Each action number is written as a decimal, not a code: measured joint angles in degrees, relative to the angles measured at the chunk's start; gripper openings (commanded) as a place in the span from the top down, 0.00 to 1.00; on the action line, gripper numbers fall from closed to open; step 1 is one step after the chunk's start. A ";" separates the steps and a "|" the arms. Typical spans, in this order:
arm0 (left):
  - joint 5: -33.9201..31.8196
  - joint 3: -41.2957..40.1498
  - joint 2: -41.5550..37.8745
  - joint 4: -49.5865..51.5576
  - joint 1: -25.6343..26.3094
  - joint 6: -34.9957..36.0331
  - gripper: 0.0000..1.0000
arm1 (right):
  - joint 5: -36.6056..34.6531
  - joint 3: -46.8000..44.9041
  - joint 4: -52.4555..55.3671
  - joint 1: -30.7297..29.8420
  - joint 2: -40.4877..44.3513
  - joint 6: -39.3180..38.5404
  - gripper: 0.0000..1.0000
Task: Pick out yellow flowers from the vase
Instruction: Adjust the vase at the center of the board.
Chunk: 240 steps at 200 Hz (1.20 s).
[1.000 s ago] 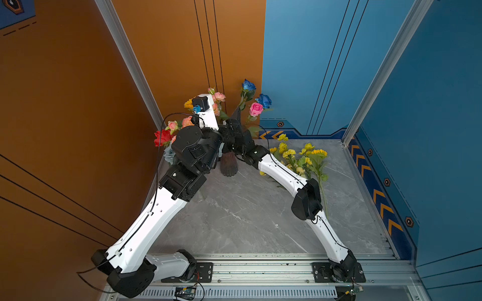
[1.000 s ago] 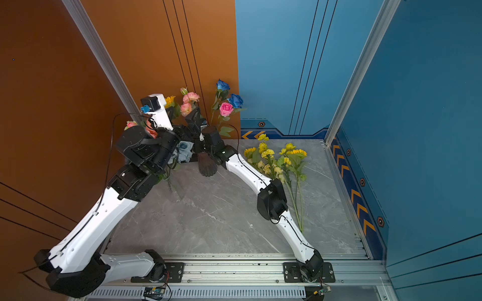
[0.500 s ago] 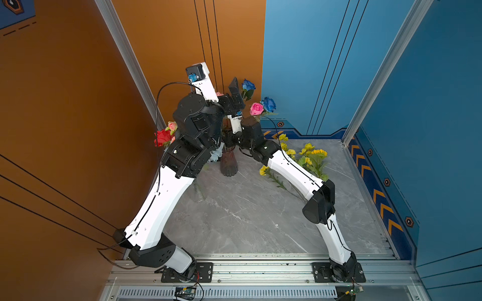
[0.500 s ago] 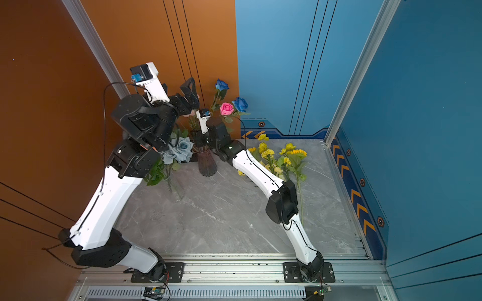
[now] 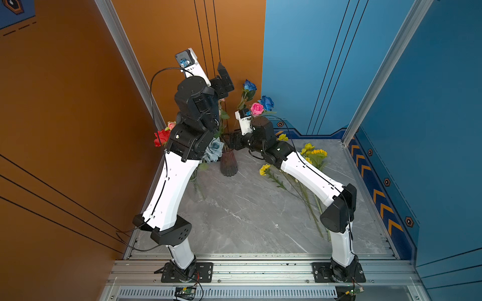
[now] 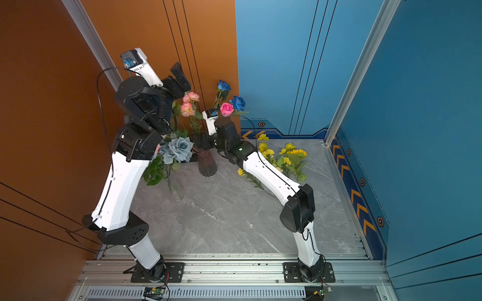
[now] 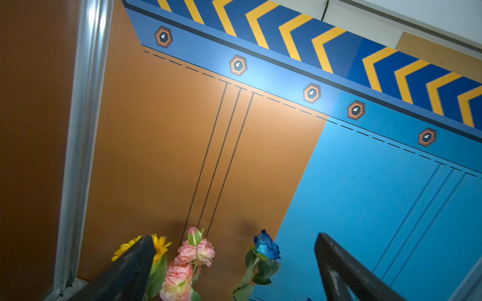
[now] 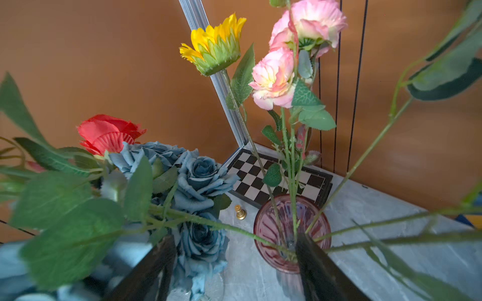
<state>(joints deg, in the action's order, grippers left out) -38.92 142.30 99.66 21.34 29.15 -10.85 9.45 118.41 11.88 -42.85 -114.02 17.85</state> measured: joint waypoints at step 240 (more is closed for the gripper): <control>18.95 -16.20 -6.08 12.66 8.04 -13.16 0.02 | 1.68 -32.04 -5.53 6.05 16.35 7.06 0.00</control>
<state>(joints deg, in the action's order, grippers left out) -19.97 126.10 93.58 34.00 37.19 -24.01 11.14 86.37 6.35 -36.80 -97.67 24.91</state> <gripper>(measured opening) 0.979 0.988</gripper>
